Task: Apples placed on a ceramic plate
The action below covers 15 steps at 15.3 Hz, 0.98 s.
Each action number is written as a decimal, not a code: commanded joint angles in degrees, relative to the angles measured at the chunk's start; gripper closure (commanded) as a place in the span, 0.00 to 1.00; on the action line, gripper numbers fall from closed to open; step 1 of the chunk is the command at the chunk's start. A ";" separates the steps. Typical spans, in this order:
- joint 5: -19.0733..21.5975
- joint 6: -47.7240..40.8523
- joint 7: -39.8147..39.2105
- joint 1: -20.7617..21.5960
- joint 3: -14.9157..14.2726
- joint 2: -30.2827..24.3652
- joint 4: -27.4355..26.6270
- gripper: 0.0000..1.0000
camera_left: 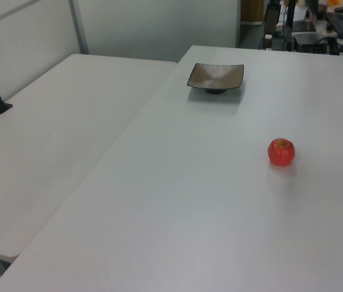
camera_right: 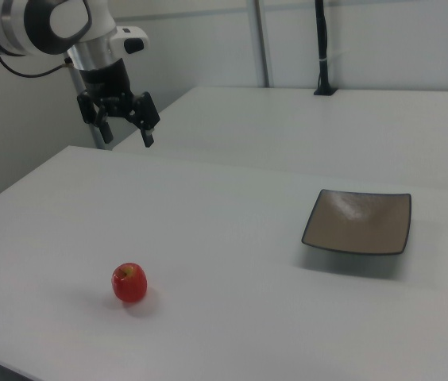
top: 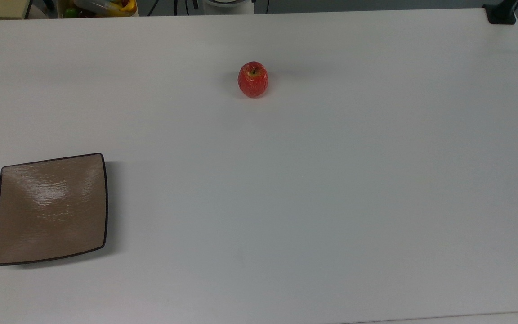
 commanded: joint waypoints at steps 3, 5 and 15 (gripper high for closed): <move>1.14 2.12 -1.18 1.13 -1.21 -1.32 -2.10 0.00; 1.14 2.12 -1.18 1.04 -1.21 -1.32 -2.10 0.00; 2.81 0.00 -2.05 5.51 -1.21 -5.61 -8.31 0.00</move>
